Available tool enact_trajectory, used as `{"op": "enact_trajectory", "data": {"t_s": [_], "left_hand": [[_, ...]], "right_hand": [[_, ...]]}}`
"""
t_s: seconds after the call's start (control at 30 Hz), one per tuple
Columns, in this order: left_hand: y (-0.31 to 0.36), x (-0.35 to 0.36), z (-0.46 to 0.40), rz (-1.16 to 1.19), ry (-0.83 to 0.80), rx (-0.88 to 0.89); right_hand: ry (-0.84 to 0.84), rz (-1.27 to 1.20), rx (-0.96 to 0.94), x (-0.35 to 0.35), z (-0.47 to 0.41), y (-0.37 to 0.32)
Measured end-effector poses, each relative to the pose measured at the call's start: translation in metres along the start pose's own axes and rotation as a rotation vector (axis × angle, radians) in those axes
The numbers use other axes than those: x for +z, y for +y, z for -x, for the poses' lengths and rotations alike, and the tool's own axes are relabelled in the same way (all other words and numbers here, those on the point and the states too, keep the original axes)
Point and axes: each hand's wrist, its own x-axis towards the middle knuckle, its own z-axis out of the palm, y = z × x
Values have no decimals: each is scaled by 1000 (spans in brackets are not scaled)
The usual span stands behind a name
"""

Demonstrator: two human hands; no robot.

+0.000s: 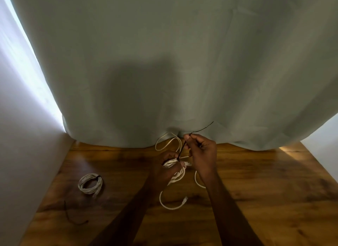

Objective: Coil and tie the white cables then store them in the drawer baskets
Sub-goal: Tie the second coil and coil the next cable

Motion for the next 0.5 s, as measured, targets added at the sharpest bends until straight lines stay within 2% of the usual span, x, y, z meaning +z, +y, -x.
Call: {"op": "enact_trajectory", "data": {"t_s": [0.2, 0.5], "left_hand": [[-2, -3, 4, 24, -6, 62], [-4, -3, -2, 37, -3, 47]], "right_hand": [[55, 22, 32, 0, -2, 5], [88, -68, -111, 9, 12, -13]]}}
